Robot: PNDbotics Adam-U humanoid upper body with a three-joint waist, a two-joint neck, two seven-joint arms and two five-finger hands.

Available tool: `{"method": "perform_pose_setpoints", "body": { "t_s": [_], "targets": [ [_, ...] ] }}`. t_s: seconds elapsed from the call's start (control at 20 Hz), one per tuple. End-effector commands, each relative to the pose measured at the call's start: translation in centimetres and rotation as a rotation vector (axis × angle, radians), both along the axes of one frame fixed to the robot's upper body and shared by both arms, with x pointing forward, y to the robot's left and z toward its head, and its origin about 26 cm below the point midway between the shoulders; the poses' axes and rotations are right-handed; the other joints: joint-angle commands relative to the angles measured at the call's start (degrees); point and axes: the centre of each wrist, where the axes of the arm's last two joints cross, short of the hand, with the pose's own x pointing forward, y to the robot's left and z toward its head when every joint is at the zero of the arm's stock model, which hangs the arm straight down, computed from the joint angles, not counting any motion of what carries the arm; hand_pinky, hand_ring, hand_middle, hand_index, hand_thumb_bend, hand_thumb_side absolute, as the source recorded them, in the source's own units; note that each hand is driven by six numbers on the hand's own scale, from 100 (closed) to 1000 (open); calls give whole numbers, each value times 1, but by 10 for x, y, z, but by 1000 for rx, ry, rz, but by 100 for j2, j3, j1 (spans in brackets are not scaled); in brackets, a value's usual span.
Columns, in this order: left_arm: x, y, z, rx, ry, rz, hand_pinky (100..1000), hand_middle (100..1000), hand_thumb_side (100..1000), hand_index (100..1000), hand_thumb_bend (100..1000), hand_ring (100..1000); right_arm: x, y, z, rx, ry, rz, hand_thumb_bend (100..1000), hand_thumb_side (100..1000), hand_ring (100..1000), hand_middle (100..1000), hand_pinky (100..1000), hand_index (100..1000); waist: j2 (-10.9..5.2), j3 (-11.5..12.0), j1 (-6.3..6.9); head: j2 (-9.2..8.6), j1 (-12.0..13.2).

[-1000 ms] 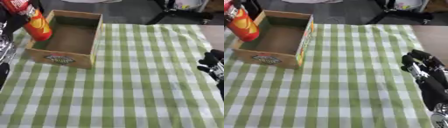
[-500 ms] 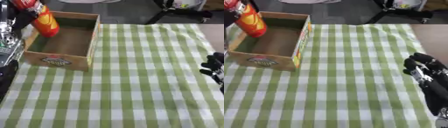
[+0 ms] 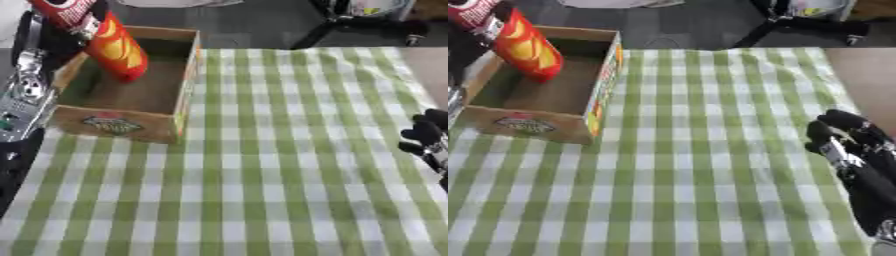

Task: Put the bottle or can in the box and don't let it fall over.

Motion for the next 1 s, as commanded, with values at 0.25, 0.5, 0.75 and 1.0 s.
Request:
{"method": "perform_pose_setpoints", "body": {
  "t_s": [0.25,0.5,0.75,1.0],
  "targets": [
    [-4,8,18,71,1,50,1000,926,534,916,539,1000,-3,1,8,-5,-26,7,477,225,697,715,710,722,-158,16,2,-33,-6],
    [-6,6,21,115,33,31,1000,928,386,922,510,1000,-3,1,8,-3,-22,7,475,226,697,716,710,722,-166,21,10,-31,-5],
    [-9,6,24,88,30,13,1000,918,370,918,465,1000,-4,0,7,-1,-19,4,475,230,698,716,711,722,-208,67,-5,5,-11],
    [-18,9,31,83,40,-12,1000,908,445,918,415,1000,-5,-4,5,10,-12,-19,472,236,698,717,711,723,-298,188,-43,102,-74]
  ]
}}
